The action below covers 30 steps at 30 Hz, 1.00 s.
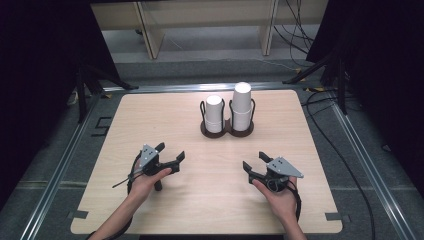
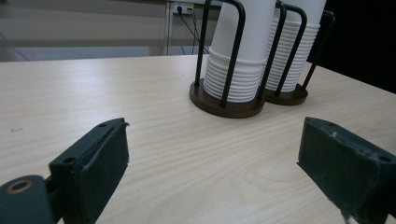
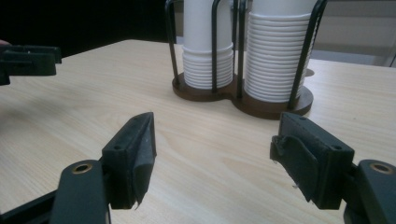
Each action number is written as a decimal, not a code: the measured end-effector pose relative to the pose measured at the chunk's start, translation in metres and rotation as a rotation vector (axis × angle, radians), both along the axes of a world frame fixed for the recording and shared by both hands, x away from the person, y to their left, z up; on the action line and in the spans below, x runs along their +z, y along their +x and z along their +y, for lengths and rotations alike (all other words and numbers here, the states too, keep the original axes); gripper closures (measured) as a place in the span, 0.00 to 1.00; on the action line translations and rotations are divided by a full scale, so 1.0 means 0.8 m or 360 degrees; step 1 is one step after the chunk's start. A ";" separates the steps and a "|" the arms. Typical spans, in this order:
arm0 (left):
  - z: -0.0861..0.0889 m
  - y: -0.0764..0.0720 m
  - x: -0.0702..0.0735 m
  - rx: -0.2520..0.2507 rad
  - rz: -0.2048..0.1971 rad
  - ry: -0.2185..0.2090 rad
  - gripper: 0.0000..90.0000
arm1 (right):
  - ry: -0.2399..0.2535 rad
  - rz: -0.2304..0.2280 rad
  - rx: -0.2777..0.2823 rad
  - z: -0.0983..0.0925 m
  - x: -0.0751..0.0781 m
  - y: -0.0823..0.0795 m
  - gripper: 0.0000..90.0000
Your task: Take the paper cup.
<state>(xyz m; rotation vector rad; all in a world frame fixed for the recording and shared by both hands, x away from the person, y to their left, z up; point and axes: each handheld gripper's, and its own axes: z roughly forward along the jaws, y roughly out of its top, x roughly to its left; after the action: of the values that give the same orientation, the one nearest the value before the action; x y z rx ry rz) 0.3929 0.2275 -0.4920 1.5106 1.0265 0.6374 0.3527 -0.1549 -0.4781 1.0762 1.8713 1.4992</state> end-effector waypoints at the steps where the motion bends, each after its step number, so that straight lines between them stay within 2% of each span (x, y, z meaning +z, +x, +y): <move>1: -0.001 0.002 0.001 -0.0005 -0.0008 0.0007 0.09 | 0.0000 0.0000 0.0000 0.000 0.000 0.000 0.33; 3: -0.003 0.009 0.000 -0.0023 -0.0024 0.0035 0.10 | -0.0054 -0.0005 -0.0016 -0.001 0.002 0.002 0.34; 4: -0.006 0.014 0.000 -0.0023 -0.0024 0.0043 0.10 | -0.0063 -0.0033 -0.0016 -0.002 0.003 0.006 0.34; 8: -0.019 0.031 0.001 -0.0069 -0.0046 0.0094 0.12 | -0.0014 -0.0025 -0.0045 0.001 0.016 0.013 0.35; 9: -0.024 0.036 0.003 -0.0092 -0.0058 0.0097 0.12 | -0.0031 -0.0052 -0.0062 0.002 0.020 0.014 0.36; 11: -0.029 0.044 0.006 -0.0108 -0.0068 0.0109 0.13 | -0.0040 -0.0061 -0.0029 0.007 0.027 0.018 0.36; 12: -0.033 0.050 0.007 -0.0115 -0.0074 0.0115 0.13 | -0.0073 -0.0100 -0.0062 0.008 0.030 0.019 0.36; 13: -0.036 0.055 0.007 -0.0131 -0.0068 0.0122 0.13 | -0.0075 -0.0073 -0.0061 0.011 0.035 0.019 0.36; 14: -0.039 0.060 0.007 -0.0142 -0.0057 0.0119 0.14 | -0.0043 -0.0107 -0.0049 0.016 0.037 0.023 0.36; 15: -0.042 0.066 0.007 -0.0157 -0.0056 0.0120 0.15 | -0.0016 -0.0074 -0.0046 0.021 0.039 0.024 0.36; 16: -0.045 0.070 0.007 -0.0159 -0.0050 0.0127 0.15 | -0.0054 -0.0104 -0.0051 0.023 0.042 0.027 0.36; 17: -0.047 0.074 0.006 -0.0161 -0.0051 0.0136 0.15 | -0.0042 -0.0089 -0.0029 0.028 0.044 0.029 0.36; 19: -0.052 0.081 0.005 -0.0163 -0.0037 0.0143 0.15 | -0.0053 -0.0114 -0.0018 0.034 0.048 0.036 0.37; 21: -0.057 0.089 0.002 -0.0161 -0.0025 0.0161 0.15 | -0.0058 -0.0084 -0.0028 0.040 0.054 0.043 0.37; 23: -0.063 0.095 0.000 -0.0172 -0.0015 0.0174 0.15 | -0.0047 -0.0109 -0.0012 0.044 0.056 0.050 0.37; 24: -0.066 0.100 -0.001 -0.0190 -0.0024 0.0181 0.15 | -0.0058 -0.0079 0.0002 0.048 0.059 0.054 0.37; 26: -0.071 0.106 0.000 -0.0207 -0.0024 0.0203 0.16 | -0.0055 -0.0088 0.0010 0.053 0.063 0.064 0.37; 27: -0.074 0.110 0.000 -0.0220 -0.0036 0.0218 0.16 | -0.0082 -0.0105 0.0011 0.054 0.065 0.069 0.37; 28: -0.077 0.114 0.001 -0.0230 -0.0043 0.0230 0.16 | -0.0069 -0.0089 0.0011 0.058 0.067 0.073 0.37; 30: -0.083 0.122 0.000 -0.0247 -0.0052 0.0239 0.16 | -0.0072 -0.0102 0.0036 0.066 0.072 0.084 0.38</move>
<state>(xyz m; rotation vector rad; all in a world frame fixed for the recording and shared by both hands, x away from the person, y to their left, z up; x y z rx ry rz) 0.4901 0.1611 -0.4918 1.6869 0.8422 0.6382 0.4197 -0.1021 -0.4208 0.9786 1.8699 1.4791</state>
